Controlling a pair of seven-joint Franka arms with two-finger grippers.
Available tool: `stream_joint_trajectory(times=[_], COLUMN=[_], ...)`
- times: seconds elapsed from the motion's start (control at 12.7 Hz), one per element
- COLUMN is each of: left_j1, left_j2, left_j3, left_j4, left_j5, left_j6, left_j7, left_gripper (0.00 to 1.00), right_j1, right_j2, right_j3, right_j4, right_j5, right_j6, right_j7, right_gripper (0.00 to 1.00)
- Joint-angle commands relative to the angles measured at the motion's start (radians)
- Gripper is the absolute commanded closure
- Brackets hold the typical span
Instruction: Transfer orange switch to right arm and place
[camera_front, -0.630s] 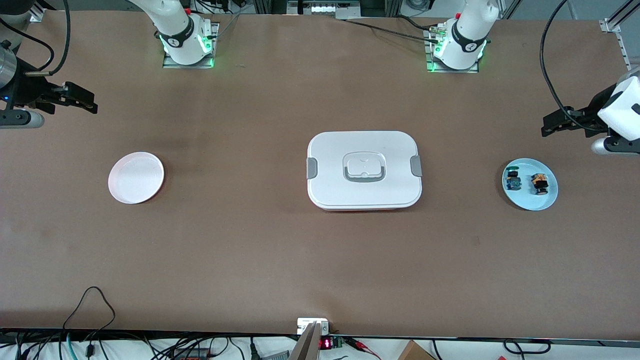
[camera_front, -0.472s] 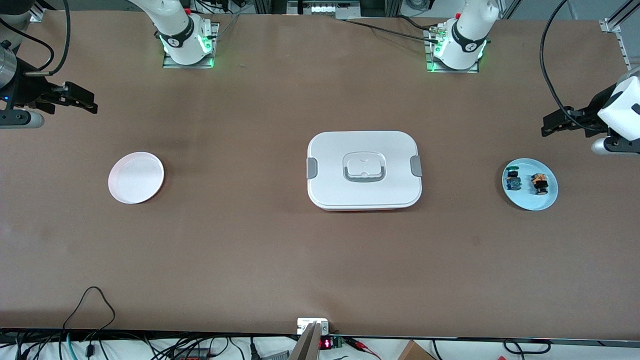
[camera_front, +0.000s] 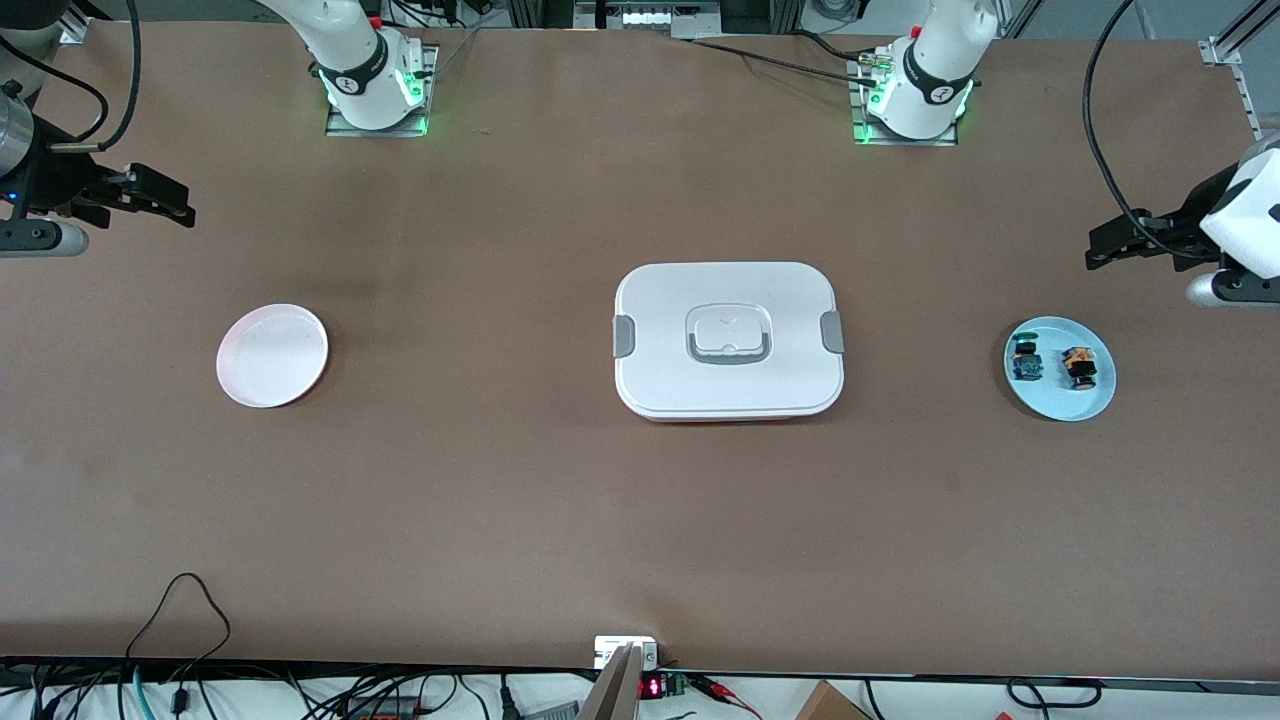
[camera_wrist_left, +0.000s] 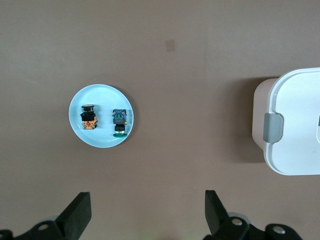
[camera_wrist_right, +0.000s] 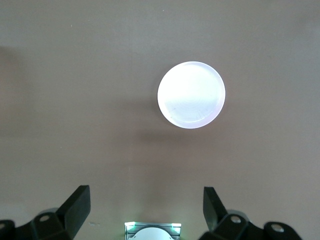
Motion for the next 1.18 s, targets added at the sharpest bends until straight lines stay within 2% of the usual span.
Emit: stream_joint_trajectory(times=[0.0,0.31,0.47,0.63,0.87,1.1], left_j1=[0.005,0.006,0.011,0.017,0.019,0.049], left_j2=[0.032,0.014,-0.032,-0.121,-0.133,-0.129], left_j3=[0.001,0.001,0.001,0.001,0.001,0.001], left_j4=[0.049,0.027,-0.045,-0.167,-0.204,-0.281], left_j5=[-0.009,-0.011,-0.009,-0.009,-0.009,-0.009], left_j6=[-0.038,-0.087,-0.089,-0.072,-0.069,-0.07], left_j7=[0.018,0.031,0.065,0.056,0.059,0.16], left_gripper=[0.0,0.0,0.0,0.0,0.0,0.0], right_j1=[0.006,0.007,0.009,0.012,0.022,0.022], right_j2=[-0.004,-0.002,0.004,0.006,0.006,0.006], right_j3=[0.0,0.0,0.0,0.003,0.003,0.002], right_j4=[0.014,0.014,0.016,0.017,0.017,0.017], right_j5=[0.004,0.004,0.001,-0.003,-0.005,-0.006], right_j6=[-0.011,0.007,0.073,0.089,0.079,0.078], right_j7=[0.001,0.003,0.001,0.003,0.004,0.003], right_gripper=[0.0,0.0,0.0,0.0,0.0,0.0])
